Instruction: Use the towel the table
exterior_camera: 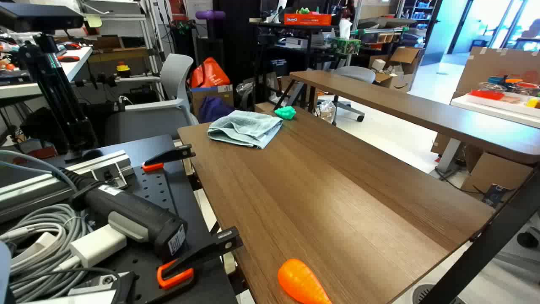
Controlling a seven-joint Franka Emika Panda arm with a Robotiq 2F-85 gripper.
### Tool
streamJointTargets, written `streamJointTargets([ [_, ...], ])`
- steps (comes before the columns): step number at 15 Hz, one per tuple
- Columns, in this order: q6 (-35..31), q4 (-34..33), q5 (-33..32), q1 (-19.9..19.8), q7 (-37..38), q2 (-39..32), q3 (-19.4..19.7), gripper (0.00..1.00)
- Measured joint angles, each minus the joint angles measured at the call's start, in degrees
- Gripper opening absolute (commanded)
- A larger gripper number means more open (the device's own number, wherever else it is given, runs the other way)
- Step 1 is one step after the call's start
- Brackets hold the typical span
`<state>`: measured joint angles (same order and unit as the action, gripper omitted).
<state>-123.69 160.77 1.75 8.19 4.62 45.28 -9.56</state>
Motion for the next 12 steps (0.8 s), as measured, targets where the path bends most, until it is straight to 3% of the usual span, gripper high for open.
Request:
streamJointTargets([
  [9,0.0,0.0,-0.1,-0.1,0.1,-0.2,0.0,1.00],
  [12,-3.3,-0.1,-0.8,-2.6,3.2,-1.9,0.0,1.00],
])
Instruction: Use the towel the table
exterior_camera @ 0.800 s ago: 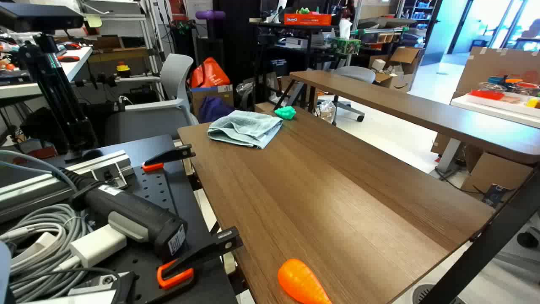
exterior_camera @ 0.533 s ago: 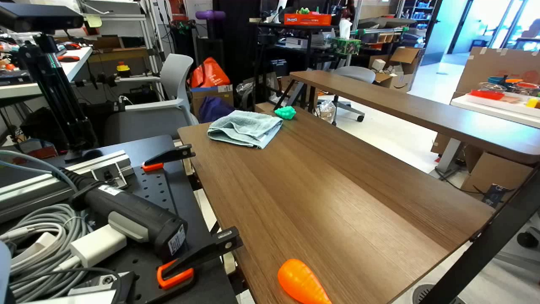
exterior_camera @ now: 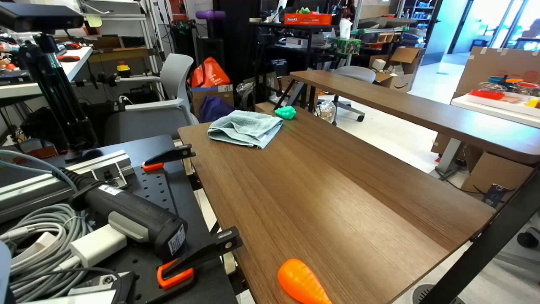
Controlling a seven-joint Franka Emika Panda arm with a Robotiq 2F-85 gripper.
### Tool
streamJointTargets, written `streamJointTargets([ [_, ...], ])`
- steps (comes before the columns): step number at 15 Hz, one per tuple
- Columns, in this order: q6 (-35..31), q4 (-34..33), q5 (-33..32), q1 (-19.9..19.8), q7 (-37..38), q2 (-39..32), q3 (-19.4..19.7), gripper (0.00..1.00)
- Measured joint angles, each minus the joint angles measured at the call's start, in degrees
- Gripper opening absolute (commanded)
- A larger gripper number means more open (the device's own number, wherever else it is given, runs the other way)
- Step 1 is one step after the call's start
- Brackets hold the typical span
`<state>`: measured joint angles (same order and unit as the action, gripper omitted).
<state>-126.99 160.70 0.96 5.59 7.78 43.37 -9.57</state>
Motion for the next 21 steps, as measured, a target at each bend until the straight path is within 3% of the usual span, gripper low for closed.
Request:
streamJointTargets([
  [7,-14.6,0.5,-7.1,-13.1,16.8,-23.0,-2.5,1.00],
  [10,-18.2,-0.4,-6.1,-13.2,17.7,-30.8,-1.1,1.00],
  [15,-19.3,-1.0,-6.2,-12.6,18.8,-31.8,-0.1,1.00],
  [18,-23.2,-1.9,-6.6,-12.7,23.1,-34.8,0.3,1.00],
  [21,-25.6,-5.9,-9.1,-12.6,30.2,-42.7,0.7,1.00],
])
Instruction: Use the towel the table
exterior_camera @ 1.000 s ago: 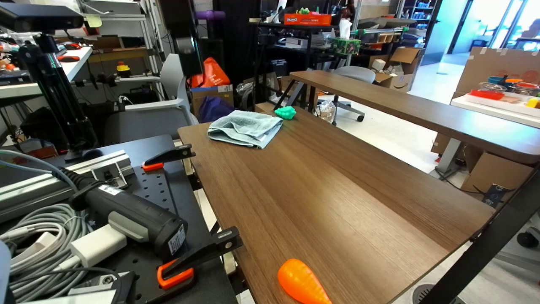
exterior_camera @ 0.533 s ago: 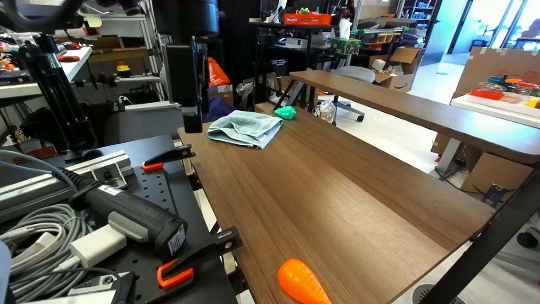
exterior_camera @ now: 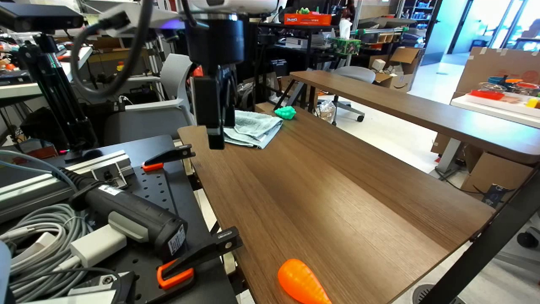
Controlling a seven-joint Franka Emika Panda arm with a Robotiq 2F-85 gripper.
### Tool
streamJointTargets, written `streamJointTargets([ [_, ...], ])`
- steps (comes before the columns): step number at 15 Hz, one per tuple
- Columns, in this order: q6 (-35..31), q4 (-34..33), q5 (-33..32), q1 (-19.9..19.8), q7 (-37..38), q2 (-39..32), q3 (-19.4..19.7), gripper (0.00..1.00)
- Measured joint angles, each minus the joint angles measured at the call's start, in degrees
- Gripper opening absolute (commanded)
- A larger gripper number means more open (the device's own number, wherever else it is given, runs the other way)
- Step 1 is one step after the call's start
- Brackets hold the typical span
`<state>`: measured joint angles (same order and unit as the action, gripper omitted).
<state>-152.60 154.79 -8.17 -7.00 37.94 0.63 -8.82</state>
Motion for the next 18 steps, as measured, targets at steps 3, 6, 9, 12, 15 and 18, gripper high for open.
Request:
streamJointTargets([
  [3,-0.3,-7.2,-0.1,2.4,4.3,-9.9,2.6,1.00],
  [6,1.3,-14.7,7.8,5.0,-0.6,-17.7,2.8,1.00],
  [9,2.5,-17.1,9.2,5.7,-1.7,-19.8,2.6,1.00],
  [12,2.6,-17.1,9.2,5.7,-1.8,-19.8,2.6,1.00],
  [15,2.6,-17.1,9.3,5.7,-1.8,-19.8,2.6,1.00],
  [18,2.6,-17.1,9.3,5.7,-1.9,-19.8,2.6,1.00],
])
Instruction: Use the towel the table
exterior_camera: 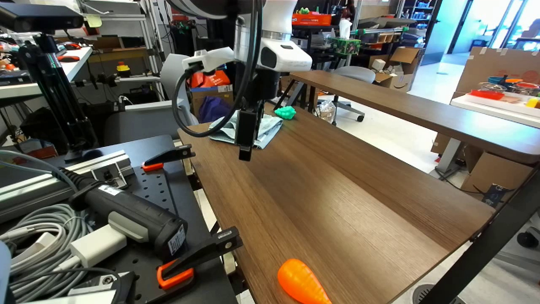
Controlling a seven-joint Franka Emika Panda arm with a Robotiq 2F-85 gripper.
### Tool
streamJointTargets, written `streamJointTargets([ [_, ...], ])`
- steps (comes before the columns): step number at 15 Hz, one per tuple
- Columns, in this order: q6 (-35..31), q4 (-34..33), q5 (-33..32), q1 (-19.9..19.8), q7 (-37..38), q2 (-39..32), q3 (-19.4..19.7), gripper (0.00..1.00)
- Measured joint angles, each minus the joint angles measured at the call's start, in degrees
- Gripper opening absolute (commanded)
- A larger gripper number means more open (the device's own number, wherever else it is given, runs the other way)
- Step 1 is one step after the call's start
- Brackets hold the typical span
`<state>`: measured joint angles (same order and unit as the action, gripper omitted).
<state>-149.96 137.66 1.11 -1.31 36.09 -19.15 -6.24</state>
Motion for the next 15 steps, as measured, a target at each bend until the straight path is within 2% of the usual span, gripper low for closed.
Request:
streamJointTargets([
  [13,0.0,0.0,0.0,0.0,0.0,0.0,0.0,1.00],
  [15,-0.3,0.1,0.2,1.3,0.0,0.0,1.3,1.00],
])
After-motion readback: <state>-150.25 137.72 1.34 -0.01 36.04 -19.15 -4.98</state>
